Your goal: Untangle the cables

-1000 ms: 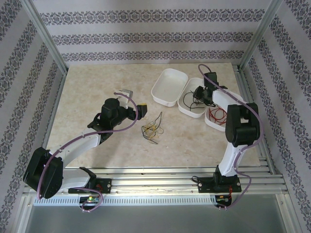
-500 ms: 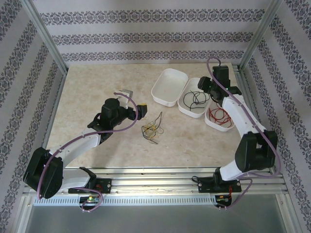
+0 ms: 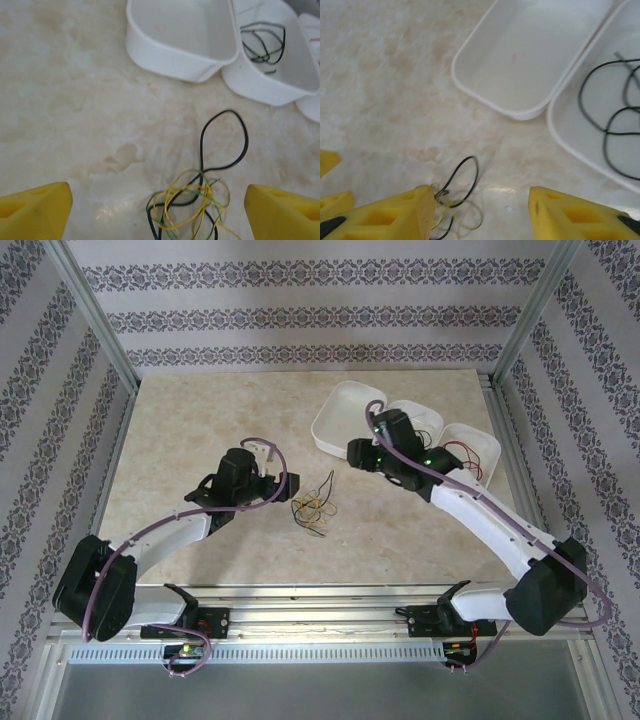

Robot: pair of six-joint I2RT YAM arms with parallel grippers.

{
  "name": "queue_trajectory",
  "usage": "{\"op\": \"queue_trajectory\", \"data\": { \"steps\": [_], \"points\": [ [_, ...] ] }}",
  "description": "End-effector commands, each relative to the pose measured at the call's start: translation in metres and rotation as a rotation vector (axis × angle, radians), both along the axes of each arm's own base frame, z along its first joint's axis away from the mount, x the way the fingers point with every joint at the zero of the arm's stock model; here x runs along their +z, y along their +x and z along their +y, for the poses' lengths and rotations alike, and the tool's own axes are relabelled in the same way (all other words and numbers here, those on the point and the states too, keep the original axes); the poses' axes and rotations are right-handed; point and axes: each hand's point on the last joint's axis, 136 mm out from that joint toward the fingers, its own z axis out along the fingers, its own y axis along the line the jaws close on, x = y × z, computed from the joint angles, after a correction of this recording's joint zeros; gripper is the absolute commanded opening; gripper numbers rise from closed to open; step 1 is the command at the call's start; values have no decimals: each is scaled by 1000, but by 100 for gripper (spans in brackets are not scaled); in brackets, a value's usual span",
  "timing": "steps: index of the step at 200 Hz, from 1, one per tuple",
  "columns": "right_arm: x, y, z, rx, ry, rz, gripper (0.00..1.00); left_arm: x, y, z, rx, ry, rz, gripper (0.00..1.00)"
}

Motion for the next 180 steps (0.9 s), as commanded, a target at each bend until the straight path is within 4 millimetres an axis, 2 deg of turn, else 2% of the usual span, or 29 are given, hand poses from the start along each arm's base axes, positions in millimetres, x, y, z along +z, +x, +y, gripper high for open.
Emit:
{"op": "queue_trajectory", "data": {
  "steps": [1, 42, 69, 95, 127, 163, 180],
  "points": [
    [-35, -12, 18, -9, 5, 110, 54, -29, -18, -8, -12, -62, 134, 87],
    [-73, -23, 67, 70, 37, 212, 57, -56, -22, -18, -24, -98, 221, 87],
    [-98, -21, 81, 74, 28, 259, 56, -66, -22, -18, -16, -101, 237, 87],
    [-118, -13, 87, 61, 20, 276, 56, -75, -22, -20, -15, -107, 259, 87],
    [-135, 5, 80, 0, 9, 284, 51, -77, -20, -24, -22, -121, 264, 87],
    [-138, 21, 75, -38, 27, 259, 45, -79, -17, -27, -27, -121, 267, 86],
    [-137, 25, 75, -38, 40, 256, 34, -82, -17, -30, -39, -118, 274, 86]
  ]
}}
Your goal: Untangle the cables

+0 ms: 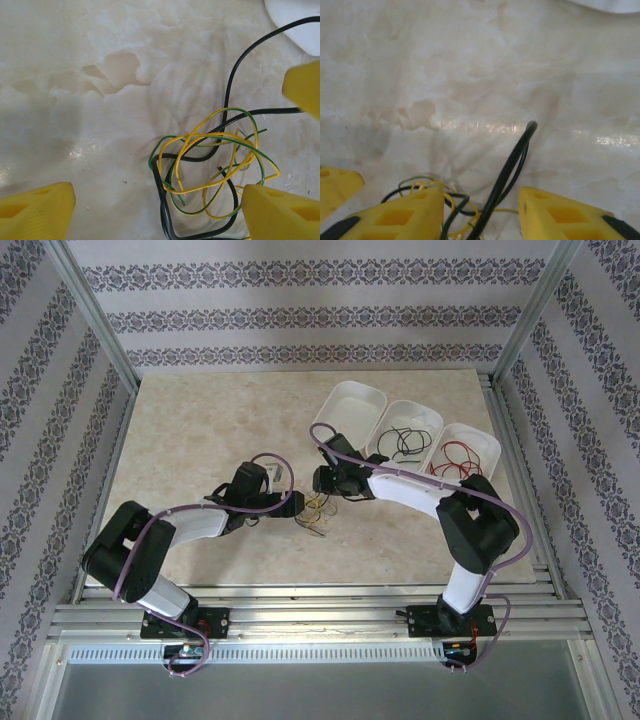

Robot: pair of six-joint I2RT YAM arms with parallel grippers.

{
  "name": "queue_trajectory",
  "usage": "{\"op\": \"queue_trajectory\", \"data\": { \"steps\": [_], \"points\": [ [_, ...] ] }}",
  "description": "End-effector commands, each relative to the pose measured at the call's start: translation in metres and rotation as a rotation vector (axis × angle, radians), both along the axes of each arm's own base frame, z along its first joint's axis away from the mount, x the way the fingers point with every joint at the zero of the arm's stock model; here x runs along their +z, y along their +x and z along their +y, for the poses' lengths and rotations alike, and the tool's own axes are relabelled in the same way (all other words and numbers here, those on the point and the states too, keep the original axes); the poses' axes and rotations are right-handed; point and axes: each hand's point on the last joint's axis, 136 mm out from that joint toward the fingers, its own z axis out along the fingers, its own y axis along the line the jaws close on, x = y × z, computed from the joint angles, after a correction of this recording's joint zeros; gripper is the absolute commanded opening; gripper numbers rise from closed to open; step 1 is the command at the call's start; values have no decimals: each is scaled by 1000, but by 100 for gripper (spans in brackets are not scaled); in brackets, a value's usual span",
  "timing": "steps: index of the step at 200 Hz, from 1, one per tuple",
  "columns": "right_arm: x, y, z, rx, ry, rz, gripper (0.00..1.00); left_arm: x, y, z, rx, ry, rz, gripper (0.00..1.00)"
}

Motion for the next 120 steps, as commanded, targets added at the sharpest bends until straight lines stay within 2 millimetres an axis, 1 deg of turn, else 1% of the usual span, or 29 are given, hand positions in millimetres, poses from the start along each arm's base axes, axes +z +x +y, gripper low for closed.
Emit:
{"op": "queue_trajectory", "data": {
  "steps": [1, 10, 22, 54, 73, 85, 107, 120],
  "points": [
    [5, 16, 2, -30, 25, -37, 33, 4, 2, -14, -33, -33, -10, 86],
    [5, 17, 2, -25, 31, -36, 25, 3, 2, -16, -44, -30, -10, 86],
    [7, 19, 2, -22, 38, -40, 17, 3, 3, -21, -64, -27, -14, 86],
    [11, 19, 3, -9, 53, -42, 3, 4, 6, -30, -95, -22, -32, 88],
    [14, 18, 5, 0, 63, -43, 0, 6, 10, -36, -101, -32, -45, 91],
    [18, 17, 7, 4, 73, -48, 0, 5, 12, -38, -104, -34, -48, 91],
    [26, 16, 8, 9, 91, -57, 0, -1, 14, -44, -134, -26, -59, 88],
    [30, 15, 9, 13, 103, -59, 0, -4, 11, -49, -181, -16, -85, 82]
  ]
}}
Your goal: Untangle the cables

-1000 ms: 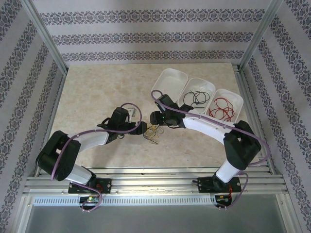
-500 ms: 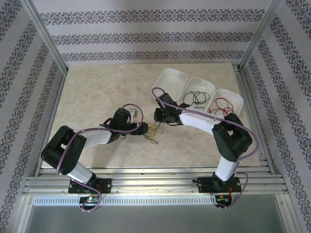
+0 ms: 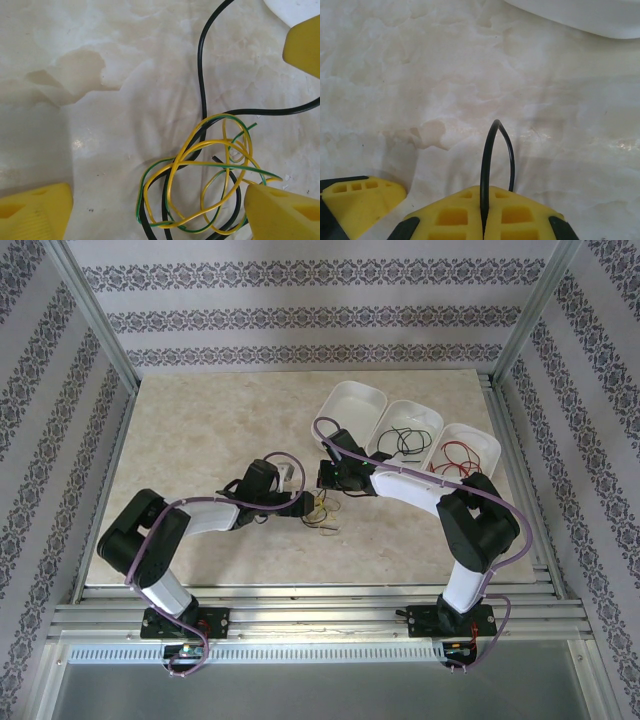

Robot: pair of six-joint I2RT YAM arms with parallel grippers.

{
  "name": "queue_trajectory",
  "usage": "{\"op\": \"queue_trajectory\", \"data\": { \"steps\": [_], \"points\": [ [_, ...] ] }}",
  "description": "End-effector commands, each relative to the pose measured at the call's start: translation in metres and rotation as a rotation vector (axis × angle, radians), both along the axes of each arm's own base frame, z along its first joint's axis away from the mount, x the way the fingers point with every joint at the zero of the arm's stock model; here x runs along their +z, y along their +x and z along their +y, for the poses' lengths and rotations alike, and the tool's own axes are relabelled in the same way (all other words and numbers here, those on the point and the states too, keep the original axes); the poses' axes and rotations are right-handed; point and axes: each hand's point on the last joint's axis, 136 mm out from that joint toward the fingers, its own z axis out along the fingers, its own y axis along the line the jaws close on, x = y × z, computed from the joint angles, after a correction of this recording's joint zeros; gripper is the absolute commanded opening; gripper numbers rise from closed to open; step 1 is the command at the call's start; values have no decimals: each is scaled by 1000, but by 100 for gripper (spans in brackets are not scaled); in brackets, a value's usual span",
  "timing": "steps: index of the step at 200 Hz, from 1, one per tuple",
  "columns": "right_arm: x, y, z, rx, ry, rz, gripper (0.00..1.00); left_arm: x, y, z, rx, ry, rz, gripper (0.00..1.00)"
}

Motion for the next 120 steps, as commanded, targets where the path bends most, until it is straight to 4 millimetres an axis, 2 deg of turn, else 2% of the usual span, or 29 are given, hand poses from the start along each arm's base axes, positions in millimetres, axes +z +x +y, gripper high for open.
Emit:
{"op": "queue_trajectory", "data": {
  "steps": [1, 34, 70, 120],
  "points": [
    [24, 5, 6, 17, 49, -43, 0, 5, 5, -24, -112, -23, -95, 82],
    [24, 3, 7, 24, 59, -35, 0, -1, 8, -31, -195, 7, -141, 75],
    [22, 3, 9, 24, 63, -26, 0, 9, 11, -46, -272, -37, -181, 78],
    [22, 4, 10, 27, 67, -20, 0, 16, -6, -51, -350, -90, -205, 80]
  ]
}}
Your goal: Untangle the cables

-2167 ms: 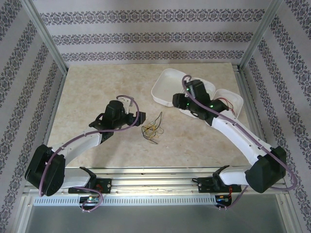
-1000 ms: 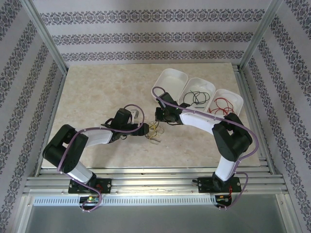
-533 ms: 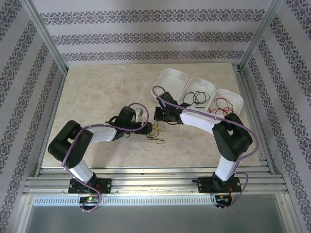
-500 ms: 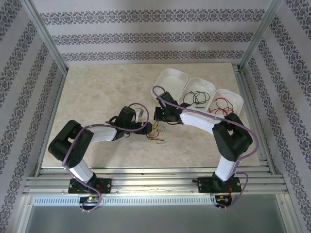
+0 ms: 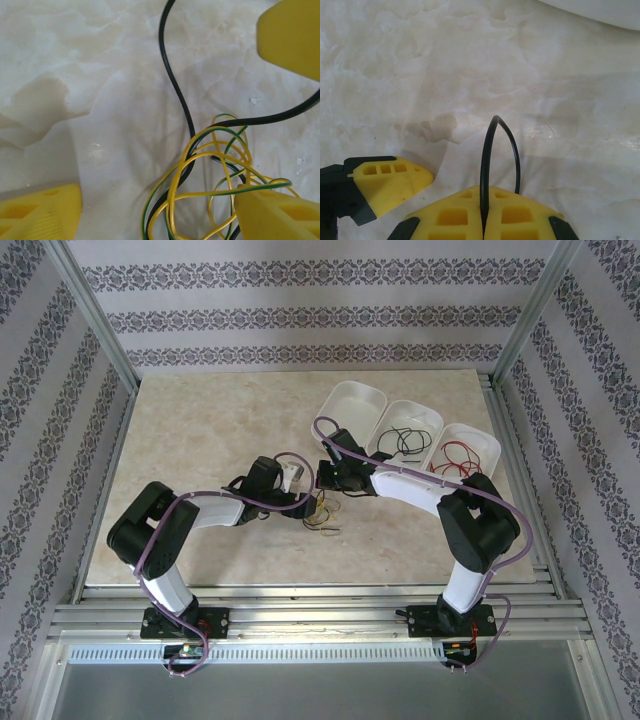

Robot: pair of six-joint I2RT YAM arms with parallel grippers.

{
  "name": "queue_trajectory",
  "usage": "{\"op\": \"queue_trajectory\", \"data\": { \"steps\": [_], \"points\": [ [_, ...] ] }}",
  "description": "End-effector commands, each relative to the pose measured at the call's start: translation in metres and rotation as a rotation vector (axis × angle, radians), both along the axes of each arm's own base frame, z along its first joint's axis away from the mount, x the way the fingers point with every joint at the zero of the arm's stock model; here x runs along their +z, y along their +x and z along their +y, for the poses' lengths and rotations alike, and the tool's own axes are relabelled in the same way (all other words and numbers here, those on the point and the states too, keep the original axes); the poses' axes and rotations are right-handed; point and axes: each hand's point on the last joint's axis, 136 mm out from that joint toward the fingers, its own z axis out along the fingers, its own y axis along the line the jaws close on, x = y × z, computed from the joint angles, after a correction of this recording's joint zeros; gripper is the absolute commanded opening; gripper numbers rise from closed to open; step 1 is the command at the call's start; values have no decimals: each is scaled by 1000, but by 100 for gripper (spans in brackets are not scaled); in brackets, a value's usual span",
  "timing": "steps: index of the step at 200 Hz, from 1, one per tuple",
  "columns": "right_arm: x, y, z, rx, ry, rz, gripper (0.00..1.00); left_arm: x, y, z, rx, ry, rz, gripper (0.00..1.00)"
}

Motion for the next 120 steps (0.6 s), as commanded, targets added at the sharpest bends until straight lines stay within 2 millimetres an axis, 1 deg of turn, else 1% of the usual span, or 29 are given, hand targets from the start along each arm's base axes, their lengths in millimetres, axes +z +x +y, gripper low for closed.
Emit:
{"op": "queue_trajectory", "data": {
  "steps": [1, 37, 46, 58, 82, 110, 120],
  "points": [
    [20, 8, 4, 4, 36, -34, 0, 19, -11, -34, -173, -121, -89, 80],
    [19, 9, 6, 9, 38, -31, 0, 34, -21, -32, -209, -144, -149, 80],
    [20, 9, 6, 10, 41, -31, 0, 34, -23, -32, -225, -138, -150, 80],
    [22, 9, 7, 10, 43, -35, 0, 28, -20, -29, -215, -102, -138, 81],
    [23, 9, 7, 13, 47, -35, 0, 16, -10, -23, -182, -23, -129, 80],
    [25, 7, 7, 15, 51, -36, 0, 8, 0, -20, -161, 30, -132, 73],
    [26, 7, 7, 14, 50, -40, 0, 7, 1, -21, -165, 33, -133, 68]
  ]
}}
